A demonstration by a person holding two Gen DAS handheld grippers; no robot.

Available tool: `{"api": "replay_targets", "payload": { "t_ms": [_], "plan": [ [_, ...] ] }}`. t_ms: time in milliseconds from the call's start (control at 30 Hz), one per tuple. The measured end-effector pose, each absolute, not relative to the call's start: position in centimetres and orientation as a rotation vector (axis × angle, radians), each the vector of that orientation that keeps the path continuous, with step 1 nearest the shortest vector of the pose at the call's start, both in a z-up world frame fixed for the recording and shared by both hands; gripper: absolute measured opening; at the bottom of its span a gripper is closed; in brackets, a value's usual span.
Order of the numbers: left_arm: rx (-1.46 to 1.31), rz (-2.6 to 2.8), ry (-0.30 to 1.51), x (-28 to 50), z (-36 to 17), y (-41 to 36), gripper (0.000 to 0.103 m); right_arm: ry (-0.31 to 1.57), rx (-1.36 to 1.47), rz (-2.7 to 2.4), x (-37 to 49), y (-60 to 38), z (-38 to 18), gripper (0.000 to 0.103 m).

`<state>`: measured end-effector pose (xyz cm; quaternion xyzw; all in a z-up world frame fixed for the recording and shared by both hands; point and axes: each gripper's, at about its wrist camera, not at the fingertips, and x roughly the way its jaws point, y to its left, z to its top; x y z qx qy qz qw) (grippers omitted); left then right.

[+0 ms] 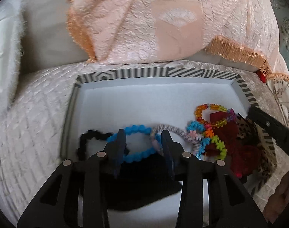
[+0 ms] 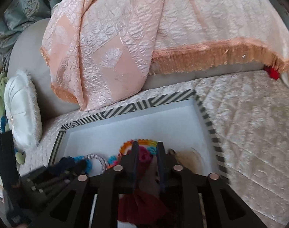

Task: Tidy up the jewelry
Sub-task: 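Lower both bracelets into the box and open both tools, then grasp the multicolour bead bracelet with the left tool while the right tool grasps the purple bracelet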

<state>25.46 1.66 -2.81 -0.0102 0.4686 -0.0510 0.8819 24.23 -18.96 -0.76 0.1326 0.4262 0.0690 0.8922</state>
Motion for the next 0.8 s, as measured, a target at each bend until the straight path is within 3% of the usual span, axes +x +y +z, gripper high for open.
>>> {"api": "replay_targets", "payload": {
  "t_ms": [400, 800],
  "plan": [
    [-0.019, -0.126, 0.940, 15.6, 0.4, 6.0, 0.038, 0.937, 0.129, 0.239, 12.5, -17.2, 1.6, 0.031],
    [0.083, -0.180, 1.035, 11.4, -3.0, 2.2, 0.038, 1.070, 0.059, 0.305, 9.6, -16.5, -2.1, 0.031]
  ]
}}
